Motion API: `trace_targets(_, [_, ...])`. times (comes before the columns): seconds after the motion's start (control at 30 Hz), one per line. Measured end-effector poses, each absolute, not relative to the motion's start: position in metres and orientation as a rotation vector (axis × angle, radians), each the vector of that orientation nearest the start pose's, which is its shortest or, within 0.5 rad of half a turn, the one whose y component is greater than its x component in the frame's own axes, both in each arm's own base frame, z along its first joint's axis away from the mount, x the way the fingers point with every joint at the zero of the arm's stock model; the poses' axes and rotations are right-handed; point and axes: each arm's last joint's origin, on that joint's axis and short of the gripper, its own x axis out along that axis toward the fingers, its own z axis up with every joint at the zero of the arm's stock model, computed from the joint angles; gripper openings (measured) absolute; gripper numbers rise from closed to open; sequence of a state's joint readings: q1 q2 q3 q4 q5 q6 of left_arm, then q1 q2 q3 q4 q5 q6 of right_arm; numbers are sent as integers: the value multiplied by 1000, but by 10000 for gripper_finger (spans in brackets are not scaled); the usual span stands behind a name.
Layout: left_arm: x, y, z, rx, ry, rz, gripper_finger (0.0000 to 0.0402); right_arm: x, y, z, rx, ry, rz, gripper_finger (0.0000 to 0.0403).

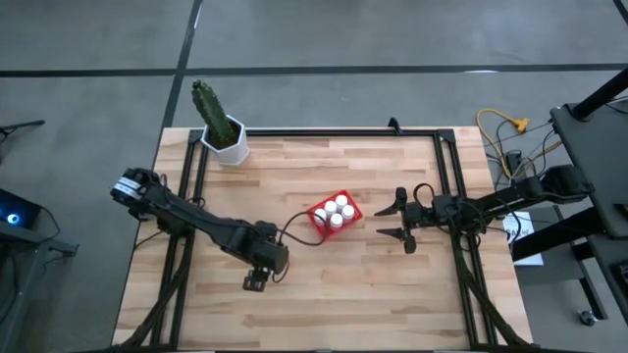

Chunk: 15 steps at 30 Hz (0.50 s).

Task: Pick and place pill bottles into a basket
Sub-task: Put the white pill bottle into the red bin

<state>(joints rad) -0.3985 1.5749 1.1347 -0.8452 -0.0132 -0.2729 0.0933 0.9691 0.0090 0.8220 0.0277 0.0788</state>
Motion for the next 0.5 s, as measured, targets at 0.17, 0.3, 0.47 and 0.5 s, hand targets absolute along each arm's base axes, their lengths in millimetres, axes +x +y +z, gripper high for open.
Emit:
trace_targets(0.17, [277,-116,214,42,1331,-145,261,155,14,141,70,146,60,224])
trace_targets(0.3, [279,-117,209,45,1342,-142,261,155,14,141,70,146,59,224])
trace_targets(0.47, [280,-117,206,49,1353,-140,261,155,14,141,70,145,59,224])
trace_targets(0.5, [280,-117,205,49,1354,-140,261,155,14,141,71,145,59,224])
